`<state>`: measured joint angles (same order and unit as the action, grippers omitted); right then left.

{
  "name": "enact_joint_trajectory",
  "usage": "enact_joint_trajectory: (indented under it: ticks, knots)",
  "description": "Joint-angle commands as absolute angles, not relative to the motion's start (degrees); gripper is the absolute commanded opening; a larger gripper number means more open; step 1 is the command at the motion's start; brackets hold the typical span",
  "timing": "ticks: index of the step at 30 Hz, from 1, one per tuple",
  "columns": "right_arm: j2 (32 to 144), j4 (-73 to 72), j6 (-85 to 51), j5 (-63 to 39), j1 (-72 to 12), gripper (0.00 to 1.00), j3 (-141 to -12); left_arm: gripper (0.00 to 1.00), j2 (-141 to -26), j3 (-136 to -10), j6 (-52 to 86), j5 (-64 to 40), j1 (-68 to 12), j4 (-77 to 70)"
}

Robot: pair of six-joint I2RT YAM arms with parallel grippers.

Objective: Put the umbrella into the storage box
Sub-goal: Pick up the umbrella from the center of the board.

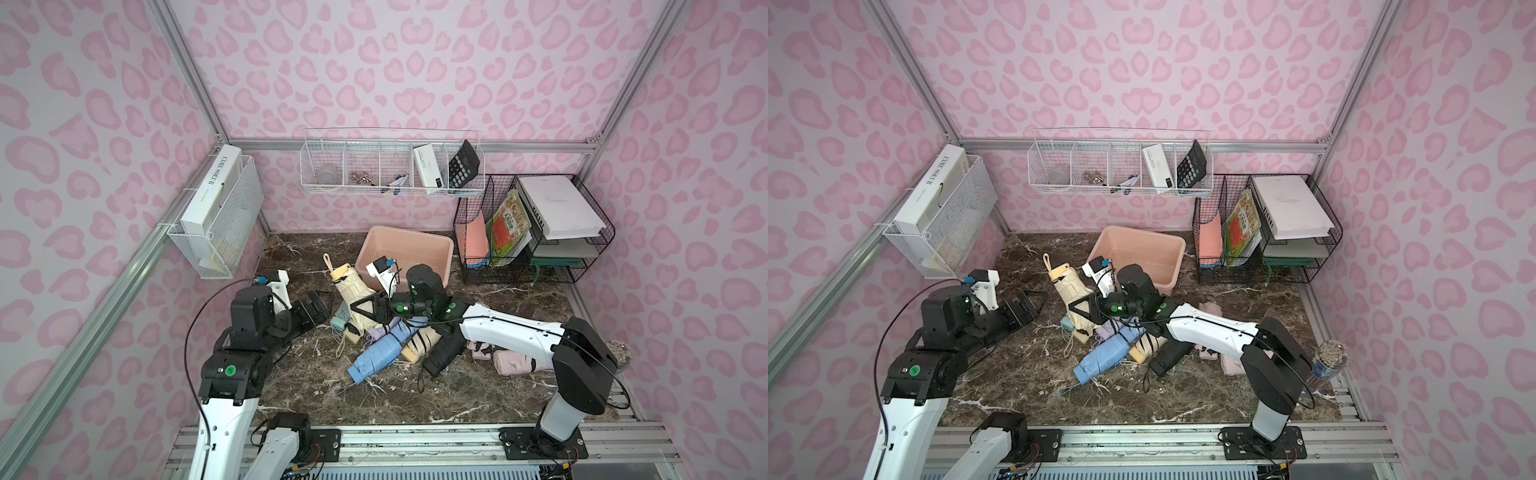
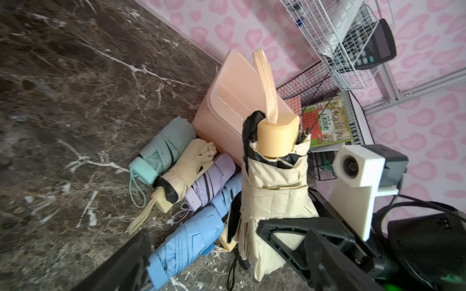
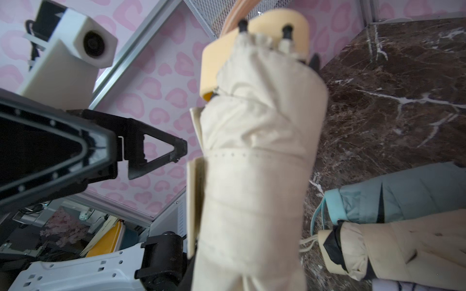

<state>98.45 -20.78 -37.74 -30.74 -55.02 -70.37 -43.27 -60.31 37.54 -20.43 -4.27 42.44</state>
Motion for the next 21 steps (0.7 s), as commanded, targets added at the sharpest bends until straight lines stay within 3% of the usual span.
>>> enact_joint_trajectory:
  ticks: [1,13,21]
  knots:
    - [97.9,-29.5,-40.2,-35.5,-55.0,0.00,-70.0,0.96,-44.2,-59.8,37.8,-27.0,-5.7,34.3]
    - [97.0,-53.8,-52.4,-47.5,-55.0,0.00,-65.2,0.91,-48.7,-58.9,37.0,-35.7,-9.1,23.3]
    - [97.7,-66.7,-62.7,-46.7,-53.2,0.00,-63.0,0.84,-49.0,-57.4,39.9,-42.1,-9.1,13.3]
